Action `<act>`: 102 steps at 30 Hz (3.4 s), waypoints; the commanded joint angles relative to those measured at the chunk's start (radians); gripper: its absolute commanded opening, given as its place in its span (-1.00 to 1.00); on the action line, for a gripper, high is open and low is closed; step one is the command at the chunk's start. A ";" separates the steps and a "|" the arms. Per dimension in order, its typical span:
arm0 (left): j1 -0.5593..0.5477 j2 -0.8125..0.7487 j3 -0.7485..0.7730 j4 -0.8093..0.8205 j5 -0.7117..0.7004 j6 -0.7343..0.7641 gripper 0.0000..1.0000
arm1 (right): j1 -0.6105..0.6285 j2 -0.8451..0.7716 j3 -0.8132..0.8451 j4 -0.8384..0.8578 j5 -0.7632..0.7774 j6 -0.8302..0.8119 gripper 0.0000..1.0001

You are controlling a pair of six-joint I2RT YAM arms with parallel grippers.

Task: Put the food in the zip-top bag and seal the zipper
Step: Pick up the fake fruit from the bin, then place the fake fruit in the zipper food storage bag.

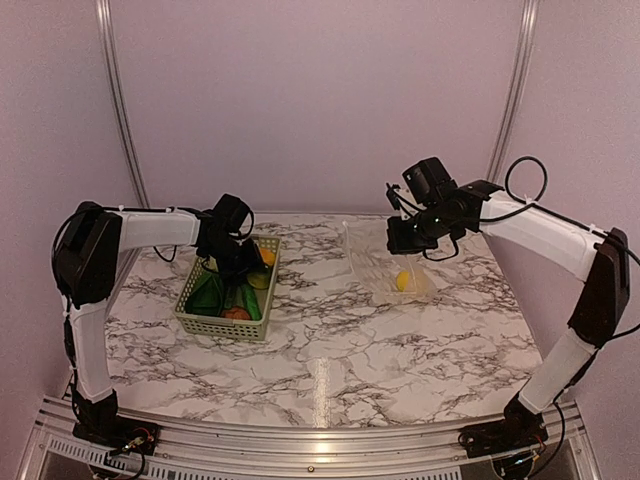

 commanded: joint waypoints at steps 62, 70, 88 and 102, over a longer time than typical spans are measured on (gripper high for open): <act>-0.408 -0.149 0.250 -0.019 -0.131 0.147 0.56 | 0.091 0.001 0.048 0.112 -0.174 0.216 -0.97; -0.406 -0.211 0.303 0.033 -0.083 0.209 0.72 | 0.091 -0.005 0.033 0.119 -0.186 0.225 -0.97; -0.310 -0.630 -0.074 0.016 -0.306 0.291 0.76 | 0.088 0.007 0.046 0.099 -0.185 0.218 -0.97; -0.132 -0.749 -0.253 -0.153 -0.323 0.254 0.75 | 0.088 0.005 0.056 0.072 -0.186 0.206 -0.97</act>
